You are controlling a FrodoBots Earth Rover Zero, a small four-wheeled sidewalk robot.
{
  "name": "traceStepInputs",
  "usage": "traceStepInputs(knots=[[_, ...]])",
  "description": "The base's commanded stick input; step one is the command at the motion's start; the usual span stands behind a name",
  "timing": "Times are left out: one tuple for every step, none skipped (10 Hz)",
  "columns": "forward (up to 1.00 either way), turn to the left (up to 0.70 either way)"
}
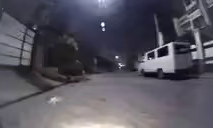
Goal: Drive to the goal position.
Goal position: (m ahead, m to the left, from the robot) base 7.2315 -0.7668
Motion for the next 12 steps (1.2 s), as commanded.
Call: traceStepInputs(knots=[[0.98, 0.0], [0.98, 0.0], [0.98, 0.0], [0.98, 0.0], [0.98, 0.0], [0.98, 0.0], [0.98, 0.0], [0.98, 0.0], [0.98, 0.0], [0.98, 0.0], [0.98, -0.04], [0.98, -0.09]])
